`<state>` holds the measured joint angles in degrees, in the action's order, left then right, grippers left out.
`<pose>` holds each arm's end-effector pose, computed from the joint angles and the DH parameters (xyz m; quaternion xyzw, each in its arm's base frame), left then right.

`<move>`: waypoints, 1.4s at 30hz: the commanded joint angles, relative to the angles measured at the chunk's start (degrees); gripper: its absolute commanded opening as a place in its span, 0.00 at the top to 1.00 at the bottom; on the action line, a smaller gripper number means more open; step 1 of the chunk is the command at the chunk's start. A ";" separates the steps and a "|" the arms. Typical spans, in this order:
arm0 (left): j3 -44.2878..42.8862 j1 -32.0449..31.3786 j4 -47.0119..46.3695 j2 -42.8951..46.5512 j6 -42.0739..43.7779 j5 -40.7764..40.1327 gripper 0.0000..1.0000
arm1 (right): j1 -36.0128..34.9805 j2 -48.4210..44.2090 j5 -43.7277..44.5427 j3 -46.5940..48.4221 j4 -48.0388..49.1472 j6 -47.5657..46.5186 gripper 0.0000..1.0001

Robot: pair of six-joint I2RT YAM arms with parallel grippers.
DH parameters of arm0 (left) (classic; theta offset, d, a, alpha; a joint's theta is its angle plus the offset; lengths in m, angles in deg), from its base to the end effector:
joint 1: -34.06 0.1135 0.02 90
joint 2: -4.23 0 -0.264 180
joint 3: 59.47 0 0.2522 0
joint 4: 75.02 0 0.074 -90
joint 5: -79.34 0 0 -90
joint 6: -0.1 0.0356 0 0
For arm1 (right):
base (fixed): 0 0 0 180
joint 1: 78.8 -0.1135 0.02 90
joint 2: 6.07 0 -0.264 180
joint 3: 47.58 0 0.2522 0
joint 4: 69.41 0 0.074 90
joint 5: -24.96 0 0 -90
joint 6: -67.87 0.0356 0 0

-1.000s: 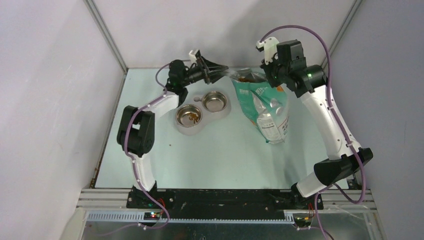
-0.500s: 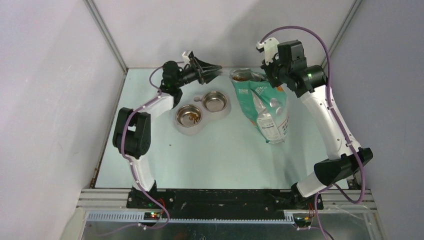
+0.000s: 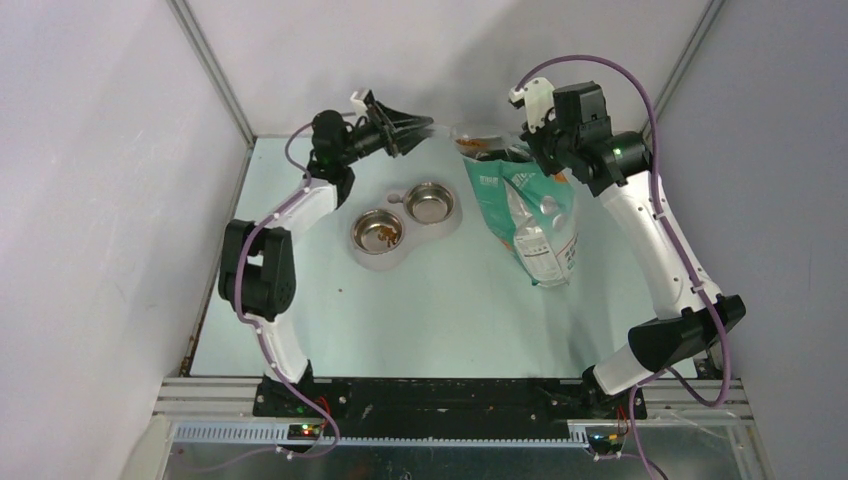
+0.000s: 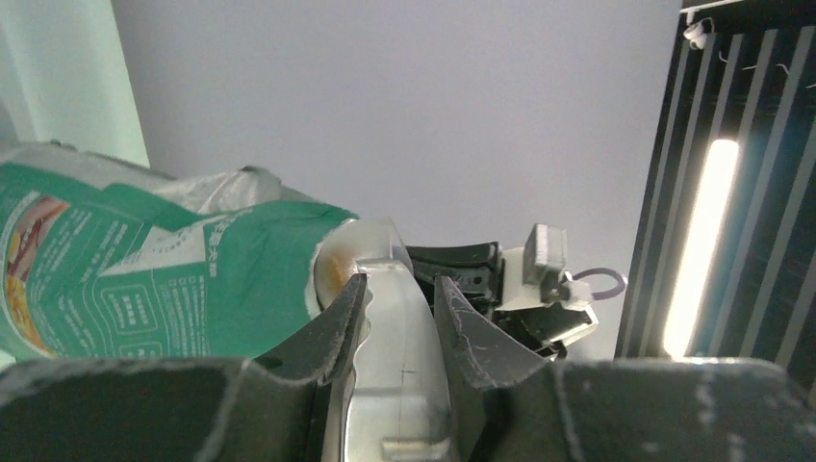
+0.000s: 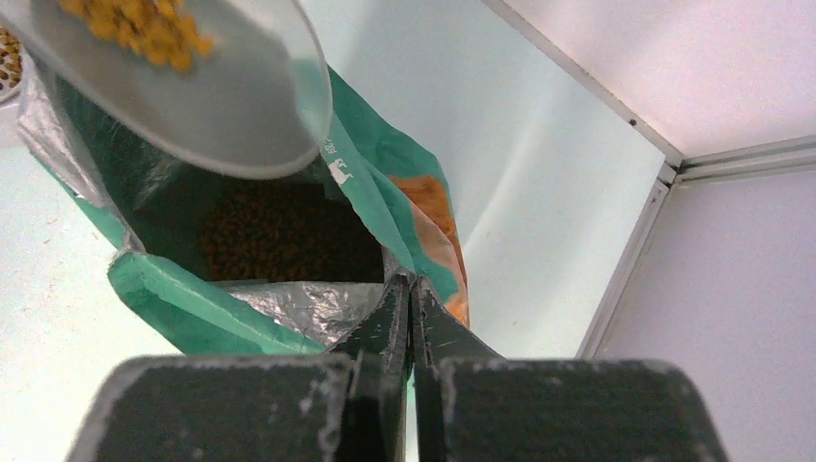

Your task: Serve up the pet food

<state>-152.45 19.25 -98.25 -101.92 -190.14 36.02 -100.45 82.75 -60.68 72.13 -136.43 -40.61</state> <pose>0.4148 -0.1365 0.3268 -0.1770 0.6393 -0.7303 0.1631 0.2979 0.1153 0.4424 -0.2895 0.8427 -0.0214 0.4534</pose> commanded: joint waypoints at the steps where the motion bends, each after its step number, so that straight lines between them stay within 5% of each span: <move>1: -4.25 2.58 0.71 2.57 1.98 -2.33 1.00 | 0.82 -1.95 4.29 0.41 0.25 -1.81 1.00; 27: 9.20 13.99 -1.69 1.99 17.95 0.64 1.00 | 2.55 -3.46 2.73 -1.84 6.11 0.01 1.00; 42: 5.24 14.54 19.30 -2.73 43.97 -1.48 1.00 | 2.53 -6.10 2.87 -1.38 6.63 0.90 1.00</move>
<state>-143.25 33.37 -84.87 -104.60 -156.96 35.43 -98.42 79.38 -59.17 70.14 -134.51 -40.10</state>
